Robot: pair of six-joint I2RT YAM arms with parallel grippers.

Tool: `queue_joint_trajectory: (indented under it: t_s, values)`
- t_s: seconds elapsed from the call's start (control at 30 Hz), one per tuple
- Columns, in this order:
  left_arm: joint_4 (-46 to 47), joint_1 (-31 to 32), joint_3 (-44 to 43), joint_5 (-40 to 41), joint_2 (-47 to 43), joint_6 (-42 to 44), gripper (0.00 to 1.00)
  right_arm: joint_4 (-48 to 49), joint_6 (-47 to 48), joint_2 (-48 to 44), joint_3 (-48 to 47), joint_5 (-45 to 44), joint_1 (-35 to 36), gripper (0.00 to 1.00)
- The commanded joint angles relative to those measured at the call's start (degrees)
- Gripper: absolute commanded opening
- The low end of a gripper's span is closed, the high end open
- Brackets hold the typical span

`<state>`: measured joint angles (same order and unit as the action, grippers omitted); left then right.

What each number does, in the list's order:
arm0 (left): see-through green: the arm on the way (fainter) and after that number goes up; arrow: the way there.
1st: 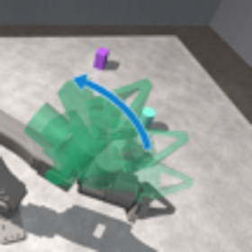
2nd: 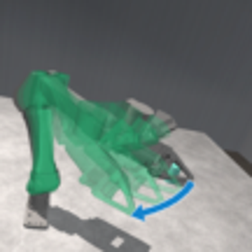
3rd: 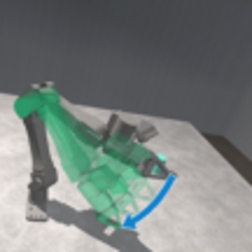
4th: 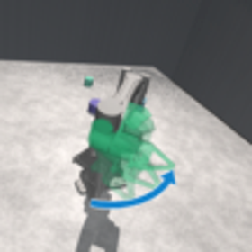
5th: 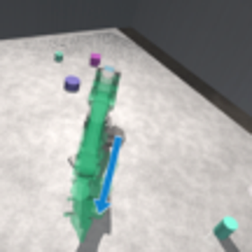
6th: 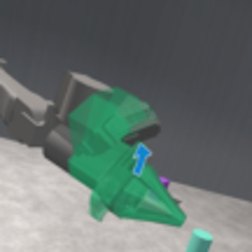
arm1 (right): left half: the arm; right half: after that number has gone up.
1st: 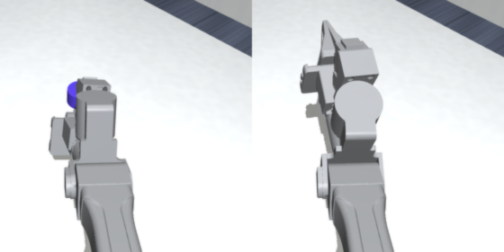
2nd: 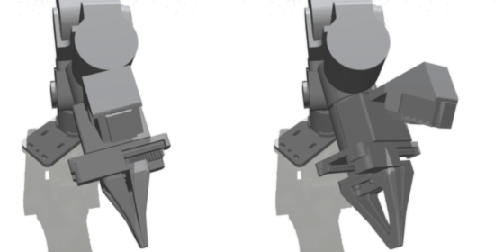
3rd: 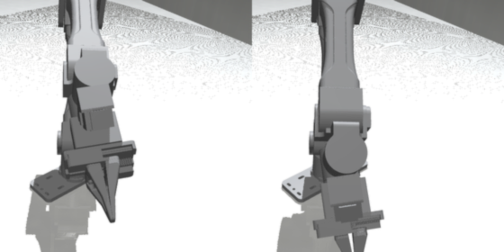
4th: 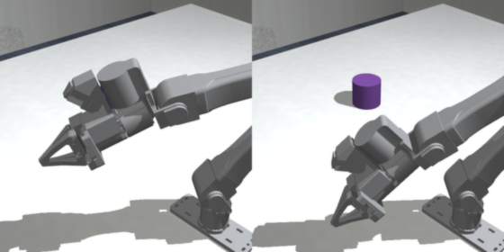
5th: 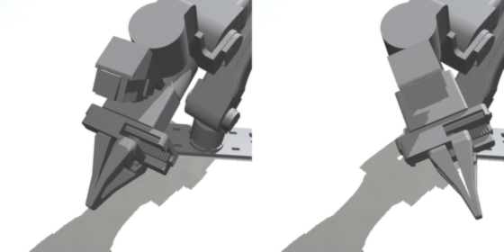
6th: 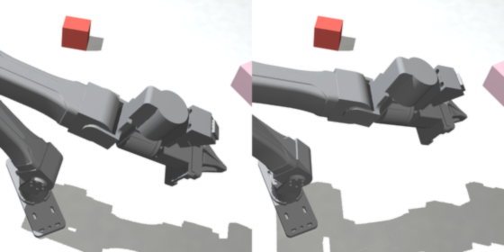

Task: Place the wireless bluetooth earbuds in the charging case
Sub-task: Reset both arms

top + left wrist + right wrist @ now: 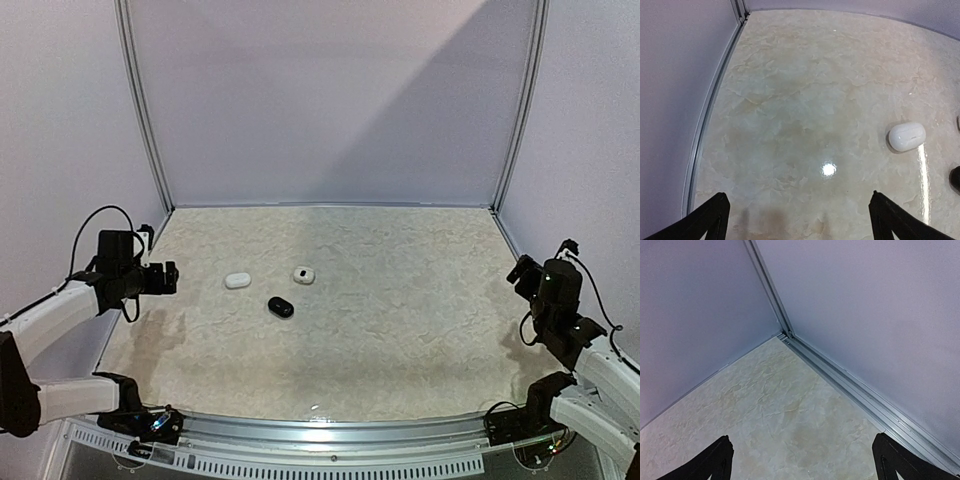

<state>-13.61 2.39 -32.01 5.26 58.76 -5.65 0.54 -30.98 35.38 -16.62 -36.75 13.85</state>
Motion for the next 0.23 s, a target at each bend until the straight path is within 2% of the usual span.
queue_joint_trajectory:
  t_s: [0.0,0.2]
  values:
    - [9.2,-0.9,3.4,2.7,-1.1,0.7,0.99,-2.4,-4.7,0.8,-1.4,-6.1,-0.1,0.99]
    - [10.1,-1.0,4.3,3.1,0.2,1.3,0.99,-5.9,-9.3,3.7,-4.4,-6.3,-0.2,0.99]
